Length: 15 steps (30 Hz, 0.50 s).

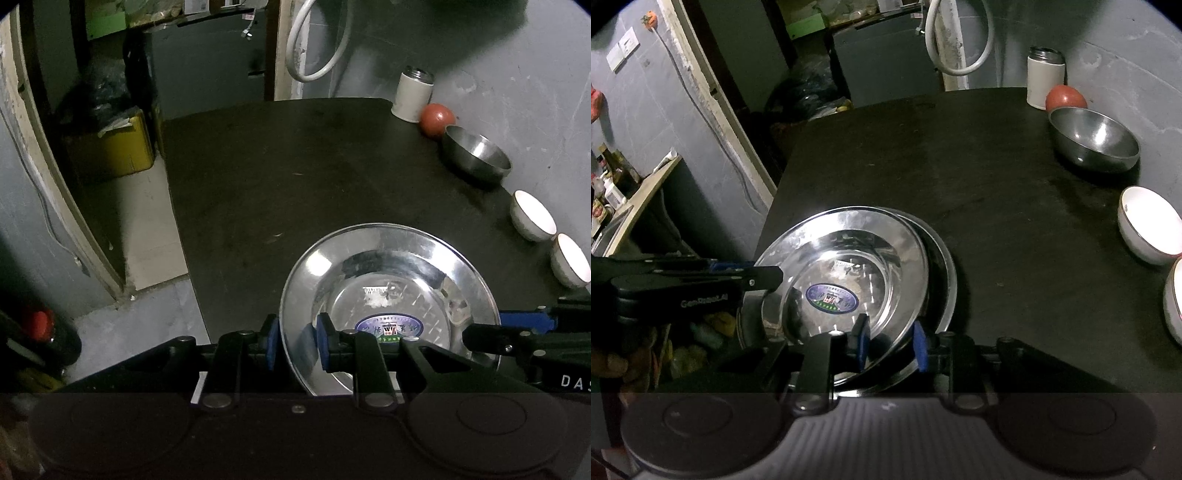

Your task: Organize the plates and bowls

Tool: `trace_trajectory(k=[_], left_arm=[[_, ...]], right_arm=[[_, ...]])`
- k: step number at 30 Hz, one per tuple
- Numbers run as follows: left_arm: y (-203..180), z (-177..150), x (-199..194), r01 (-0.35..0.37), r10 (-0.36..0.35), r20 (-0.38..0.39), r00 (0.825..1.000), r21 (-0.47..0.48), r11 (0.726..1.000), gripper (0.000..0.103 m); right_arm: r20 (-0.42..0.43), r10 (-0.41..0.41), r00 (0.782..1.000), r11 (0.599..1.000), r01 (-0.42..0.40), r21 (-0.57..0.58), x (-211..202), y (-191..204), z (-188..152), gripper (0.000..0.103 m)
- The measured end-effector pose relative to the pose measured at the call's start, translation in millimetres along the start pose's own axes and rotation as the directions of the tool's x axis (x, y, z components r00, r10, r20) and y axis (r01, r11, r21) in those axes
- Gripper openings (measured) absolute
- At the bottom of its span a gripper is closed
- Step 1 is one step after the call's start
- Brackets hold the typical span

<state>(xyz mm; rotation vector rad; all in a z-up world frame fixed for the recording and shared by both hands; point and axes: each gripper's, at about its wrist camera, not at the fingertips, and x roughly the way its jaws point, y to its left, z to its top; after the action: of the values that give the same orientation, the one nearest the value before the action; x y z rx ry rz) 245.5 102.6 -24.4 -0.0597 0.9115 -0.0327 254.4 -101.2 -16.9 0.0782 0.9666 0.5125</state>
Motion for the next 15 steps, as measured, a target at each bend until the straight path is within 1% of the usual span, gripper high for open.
trace_trajectory(k=[13, 15], left_arm=[[-5.3, 1.5, -0.3, -0.02, 0.02, 0.0, 1.0, 0.034, 0.999, 0.024], [-5.7, 1.5, -0.2, -0.018, 0.018, 0.002, 1.0, 0.034, 0.999, 0.026]], right_arm=[[-0.035, -0.032, 0.999, 0.999, 0.031, -0.029, 3.0, 9.1, 4.6, 0.033], [-0.04, -0.035, 0.999, 0.999, 0.033, -0.031, 3.4, 9.4, 5.5, 0.034]])
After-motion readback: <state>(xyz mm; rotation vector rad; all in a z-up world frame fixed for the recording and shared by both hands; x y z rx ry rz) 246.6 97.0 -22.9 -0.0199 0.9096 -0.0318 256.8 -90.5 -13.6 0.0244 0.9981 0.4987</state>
